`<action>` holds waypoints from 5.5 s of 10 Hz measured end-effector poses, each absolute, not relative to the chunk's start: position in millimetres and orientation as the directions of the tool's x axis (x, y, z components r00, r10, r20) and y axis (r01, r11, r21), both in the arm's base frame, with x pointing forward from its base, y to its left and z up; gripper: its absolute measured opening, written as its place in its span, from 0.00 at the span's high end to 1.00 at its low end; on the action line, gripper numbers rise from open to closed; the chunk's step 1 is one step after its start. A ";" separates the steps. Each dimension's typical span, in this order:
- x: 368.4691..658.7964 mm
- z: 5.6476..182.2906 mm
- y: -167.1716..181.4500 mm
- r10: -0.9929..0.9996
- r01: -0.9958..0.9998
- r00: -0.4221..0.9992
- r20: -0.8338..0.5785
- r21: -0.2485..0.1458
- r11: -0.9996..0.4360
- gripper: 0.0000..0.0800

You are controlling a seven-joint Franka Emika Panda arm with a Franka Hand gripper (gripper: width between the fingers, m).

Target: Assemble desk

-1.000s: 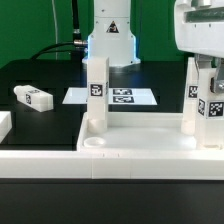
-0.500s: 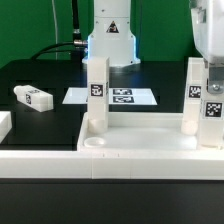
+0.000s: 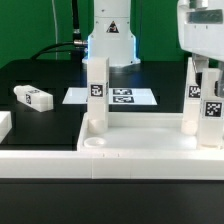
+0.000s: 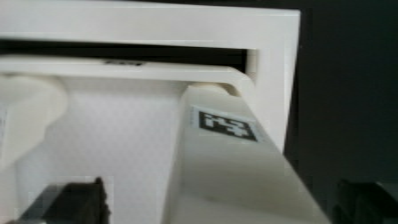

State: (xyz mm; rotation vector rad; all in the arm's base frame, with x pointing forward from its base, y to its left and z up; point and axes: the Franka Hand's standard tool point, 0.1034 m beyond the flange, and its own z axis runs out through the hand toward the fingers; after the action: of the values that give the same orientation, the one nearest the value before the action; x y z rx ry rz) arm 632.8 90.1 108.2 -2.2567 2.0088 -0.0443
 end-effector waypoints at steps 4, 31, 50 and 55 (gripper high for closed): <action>634.4 108.2 93.3 -0.926 -0.921 0.377 -0.026 -0.118 -0.372 0.19; 634.3 105.7 90.1 -0.858 -0.851 0.512 0.045 -0.114 -0.513 0.64; 634.4 104.7 92.1 -0.798 -0.797 0.603 -0.006 -0.045 -0.602 0.19; 633.7 102.4 87.2 -0.453 -0.453 0.891 0.032 0.002 -0.891 0.19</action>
Offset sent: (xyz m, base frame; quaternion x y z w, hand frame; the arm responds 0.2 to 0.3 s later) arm 0.0053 0.0039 0.0012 -0.0022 -0.0007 -0.2213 0.9752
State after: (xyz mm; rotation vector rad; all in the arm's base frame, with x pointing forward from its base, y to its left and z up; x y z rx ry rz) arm 633.7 87.2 102.4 -3.0637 0.7343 -0.0488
